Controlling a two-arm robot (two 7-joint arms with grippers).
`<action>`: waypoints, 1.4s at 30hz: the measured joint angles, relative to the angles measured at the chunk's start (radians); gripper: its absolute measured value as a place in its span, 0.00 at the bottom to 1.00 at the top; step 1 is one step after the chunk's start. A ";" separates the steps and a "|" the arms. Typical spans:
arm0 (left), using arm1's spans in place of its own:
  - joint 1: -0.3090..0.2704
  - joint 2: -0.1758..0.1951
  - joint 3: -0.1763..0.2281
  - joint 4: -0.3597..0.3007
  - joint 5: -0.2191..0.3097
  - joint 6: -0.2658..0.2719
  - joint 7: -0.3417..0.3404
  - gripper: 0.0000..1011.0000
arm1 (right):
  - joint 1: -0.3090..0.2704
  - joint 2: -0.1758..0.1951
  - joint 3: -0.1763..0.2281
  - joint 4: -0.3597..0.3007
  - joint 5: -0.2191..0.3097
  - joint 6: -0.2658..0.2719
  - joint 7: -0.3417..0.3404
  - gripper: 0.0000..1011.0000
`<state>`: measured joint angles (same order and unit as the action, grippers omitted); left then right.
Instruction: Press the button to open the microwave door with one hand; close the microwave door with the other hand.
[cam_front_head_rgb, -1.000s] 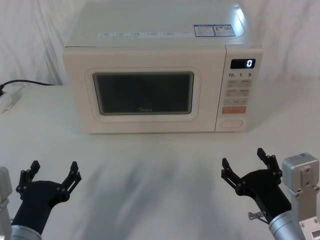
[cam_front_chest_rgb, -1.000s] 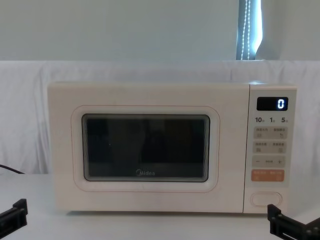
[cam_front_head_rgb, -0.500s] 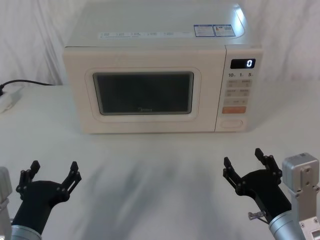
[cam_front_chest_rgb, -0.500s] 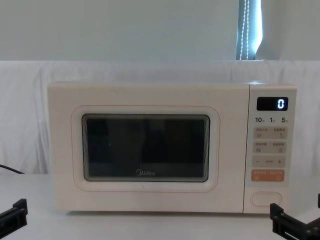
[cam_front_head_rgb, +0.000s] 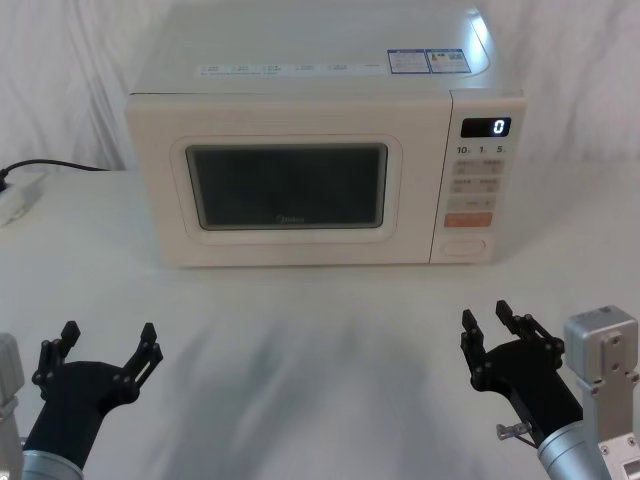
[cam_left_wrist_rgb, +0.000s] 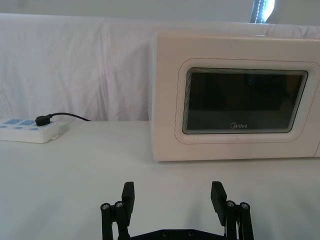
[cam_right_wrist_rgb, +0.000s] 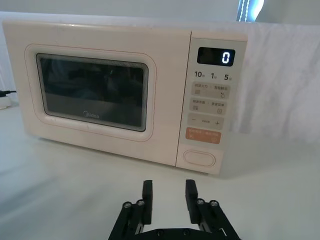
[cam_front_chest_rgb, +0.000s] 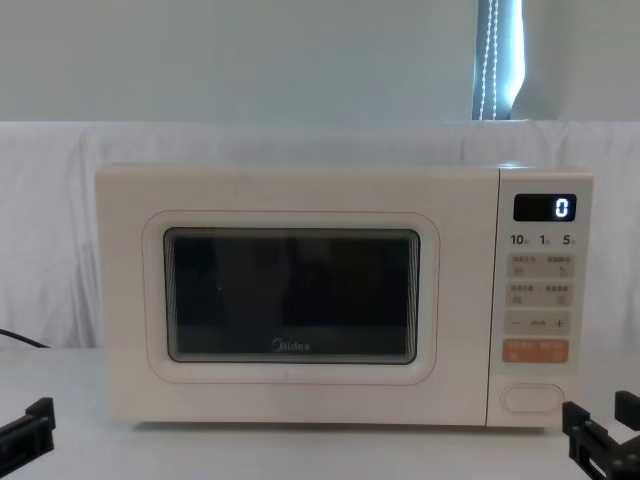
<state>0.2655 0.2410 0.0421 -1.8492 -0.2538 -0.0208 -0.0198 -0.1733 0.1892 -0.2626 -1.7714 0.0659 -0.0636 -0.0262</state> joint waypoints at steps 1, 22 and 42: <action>0.000 0.000 0.000 0.000 0.000 0.000 0.000 0.99 | 0.000 0.000 0.000 0.000 0.000 0.000 0.000 0.42; 0.000 0.000 0.000 0.000 0.000 0.000 0.000 0.99 | -0.001 -0.005 0.004 -0.001 -0.006 0.001 0.000 0.00; 0.000 0.000 0.000 0.000 0.000 0.000 0.000 0.99 | 0.078 -0.063 0.034 0.050 -0.061 0.069 0.040 0.00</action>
<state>0.2655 0.2410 0.0421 -1.8492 -0.2538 -0.0208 -0.0199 -0.0953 0.1261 -0.2283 -1.7211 0.0047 0.0056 0.0139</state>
